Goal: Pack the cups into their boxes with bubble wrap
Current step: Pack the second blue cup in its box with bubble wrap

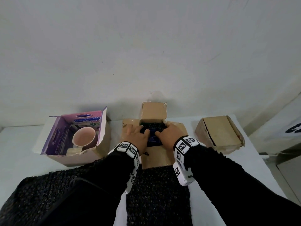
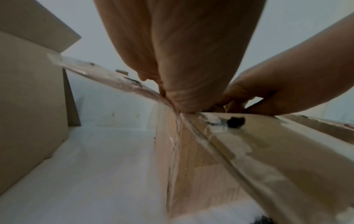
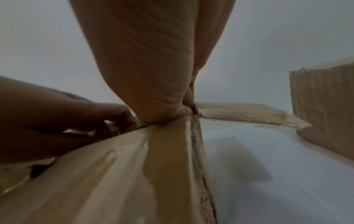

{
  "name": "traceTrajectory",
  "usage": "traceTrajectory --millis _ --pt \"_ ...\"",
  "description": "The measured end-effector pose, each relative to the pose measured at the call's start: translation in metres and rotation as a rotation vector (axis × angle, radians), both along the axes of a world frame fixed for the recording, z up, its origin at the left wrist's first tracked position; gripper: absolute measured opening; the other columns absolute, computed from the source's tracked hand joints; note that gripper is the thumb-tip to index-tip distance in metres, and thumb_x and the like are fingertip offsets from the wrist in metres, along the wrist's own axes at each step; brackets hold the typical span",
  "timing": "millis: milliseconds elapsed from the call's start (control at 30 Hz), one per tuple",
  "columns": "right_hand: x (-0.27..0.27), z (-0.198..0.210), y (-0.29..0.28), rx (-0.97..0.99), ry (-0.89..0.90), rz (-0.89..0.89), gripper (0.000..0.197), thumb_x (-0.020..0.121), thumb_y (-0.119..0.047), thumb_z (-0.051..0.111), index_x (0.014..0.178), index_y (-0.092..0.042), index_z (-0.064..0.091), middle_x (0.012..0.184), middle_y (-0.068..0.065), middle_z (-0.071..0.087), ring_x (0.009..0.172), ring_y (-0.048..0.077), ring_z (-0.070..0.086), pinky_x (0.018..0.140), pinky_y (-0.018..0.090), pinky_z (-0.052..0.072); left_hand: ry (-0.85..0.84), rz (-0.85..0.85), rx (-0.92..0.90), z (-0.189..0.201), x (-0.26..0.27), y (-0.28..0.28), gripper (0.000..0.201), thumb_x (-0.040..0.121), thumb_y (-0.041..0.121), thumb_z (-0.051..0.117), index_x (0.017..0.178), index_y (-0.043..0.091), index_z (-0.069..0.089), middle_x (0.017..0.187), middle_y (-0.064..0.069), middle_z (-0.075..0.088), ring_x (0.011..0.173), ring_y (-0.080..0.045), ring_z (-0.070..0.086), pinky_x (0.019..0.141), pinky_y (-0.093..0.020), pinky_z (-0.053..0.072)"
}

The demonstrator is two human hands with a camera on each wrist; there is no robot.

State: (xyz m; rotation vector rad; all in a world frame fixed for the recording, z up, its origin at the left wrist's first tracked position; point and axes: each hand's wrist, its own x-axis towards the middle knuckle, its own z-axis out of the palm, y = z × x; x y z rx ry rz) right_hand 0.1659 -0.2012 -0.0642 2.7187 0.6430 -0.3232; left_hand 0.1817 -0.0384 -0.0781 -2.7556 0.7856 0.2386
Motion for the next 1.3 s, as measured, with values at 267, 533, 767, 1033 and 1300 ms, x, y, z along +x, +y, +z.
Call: traceTrajectory --millis 267,533,767,1033,1300 --pt "-0.005 -0.006 0.002 0.202 -0.112 -0.026 0.021 0.091 -0.021 0.053 0.111 -0.013 0.056 0.103 0.009 0.065 0.09 0.029 0.062 0.077 0.034 0.042 -0.036 -0.012 -0.038 -0.014 0.001 0.005 0.032 0.097 0.031 0.037 0.123 0.021 0.052 0.131 -0.004 0.058 0.143 -0.022 0.017 0.111 -0.051 0.011" --pt "-0.003 -0.009 -0.008 0.158 -0.156 -0.026 0.031 0.087 -0.021 0.045 0.111 -0.011 0.062 0.116 0.011 0.059 0.117 0.031 0.049 0.103 0.042 0.034 -0.138 -0.188 -0.243 -0.018 -0.011 0.023 0.064 0.093 0.058 0.022 0.077 0.02 0.07 0.085 0.0 0.064 0.093 -0.024 0.056 0.084 -0.039 0.032" --pt "-0.008 -0.007 -0.008 0.062 -0.178 -0.139 0.033 0.088 -0.021 0.039 0.118 -0.016 0.05 0.099 0.004 0.069 0.128 0.03 0.036 0.115 0.057 0.004 -0.117 -0.157 -0.069 -0.003 -0.021 0.018 0.081 0.084 0.077 0.015 0.115 0.021 0.065 0.113 0.009 0.064 0.12 -0.019 0.04 0.107 -0.049 0.015" --pt "-0.004 -0.011 -0.001 0.084 -0.212 -0.199 0.034 0.089 -0.017 0.033 0.117 -0.013 0.052 0.125 0.011 0.052 0.131 0.033 0.028 0.11 0.058 -0.007 -0.101 -0.136 -0.048 -0.018 -0.013 0.017 0.083 0.084 0.074 0.012 0.118 0.021 0.066 0.122 0.008 0.06 0.125 -0.022 0.033 0.102 -0.045 0.018" --pt "0.024 -0.001 -0.005 0.217 -0.029 -0.33 0.045 0.07 -0.041 0.059 0.111 -0.024 0.054 0.11 0.009 0.06 0.126 0.034 0.032 0.112 0.061 0.009 -0.104 -0.213 -0.094 -0.021 0.006 0.029 0.072 0.082 0.076 0.036 0.108 0.019 0.07 0.117 0.01 0.065 0.128 -0.018 0.036 0.103 -0.047 0.019"
